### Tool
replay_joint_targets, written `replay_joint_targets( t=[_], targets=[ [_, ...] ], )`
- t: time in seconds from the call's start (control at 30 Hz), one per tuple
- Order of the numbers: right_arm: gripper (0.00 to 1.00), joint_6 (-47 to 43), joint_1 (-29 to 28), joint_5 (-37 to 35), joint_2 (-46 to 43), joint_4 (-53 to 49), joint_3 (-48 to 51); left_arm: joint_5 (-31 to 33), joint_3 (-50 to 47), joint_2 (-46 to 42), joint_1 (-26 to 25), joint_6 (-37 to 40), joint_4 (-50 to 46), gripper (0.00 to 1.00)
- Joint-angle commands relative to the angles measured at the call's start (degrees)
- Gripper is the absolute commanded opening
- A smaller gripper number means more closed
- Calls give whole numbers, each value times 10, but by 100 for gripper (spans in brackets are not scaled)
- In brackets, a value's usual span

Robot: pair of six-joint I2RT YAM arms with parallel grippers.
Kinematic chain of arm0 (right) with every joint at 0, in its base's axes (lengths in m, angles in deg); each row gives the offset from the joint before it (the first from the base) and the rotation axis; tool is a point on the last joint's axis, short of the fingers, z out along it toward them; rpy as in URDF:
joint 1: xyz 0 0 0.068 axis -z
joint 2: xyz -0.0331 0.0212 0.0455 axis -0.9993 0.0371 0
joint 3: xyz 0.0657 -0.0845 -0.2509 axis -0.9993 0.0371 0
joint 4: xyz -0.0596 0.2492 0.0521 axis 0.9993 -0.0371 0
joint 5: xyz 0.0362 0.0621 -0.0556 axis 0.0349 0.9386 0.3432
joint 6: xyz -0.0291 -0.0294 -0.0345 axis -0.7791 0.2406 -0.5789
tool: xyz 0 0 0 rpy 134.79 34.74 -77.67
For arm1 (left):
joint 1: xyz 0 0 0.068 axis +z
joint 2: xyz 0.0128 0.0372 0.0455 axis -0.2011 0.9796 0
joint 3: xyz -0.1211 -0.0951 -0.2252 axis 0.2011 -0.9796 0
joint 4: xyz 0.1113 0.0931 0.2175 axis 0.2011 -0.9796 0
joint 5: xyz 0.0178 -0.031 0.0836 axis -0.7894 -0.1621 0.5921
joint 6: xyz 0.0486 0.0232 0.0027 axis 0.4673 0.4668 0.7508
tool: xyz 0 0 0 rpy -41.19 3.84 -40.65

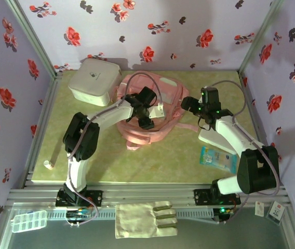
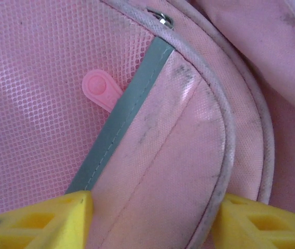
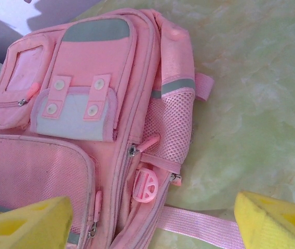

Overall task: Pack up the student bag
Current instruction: Unzip the student bag at the center of the table.

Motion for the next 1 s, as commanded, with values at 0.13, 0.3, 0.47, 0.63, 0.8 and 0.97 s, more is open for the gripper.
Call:
replay_joint_targets(
  t=[0.13,0.3,0.47,0.63,0.8,0.97],
  targets=[
    [81,12,1,-5,-12,1,-2,45,15,4,3,21,55,41],
    [82,2,1,2,-4,3,-7,38,34,-15,3,-12,49,23],
    [81,-25,2,58,27,0,-39,16,17,-59,4,-25,57,6],
    [81,-44,1,127,84,-1,-90,-3,-30,-120,14,-57,99,0],
    [81,-47,2,170,137,15,-132,-32,-88,-192,34,-97,147,0],
    [81,-68,2,244,199,9,-194,-67,-145,-245,62,-142,192,0]
  ],
)
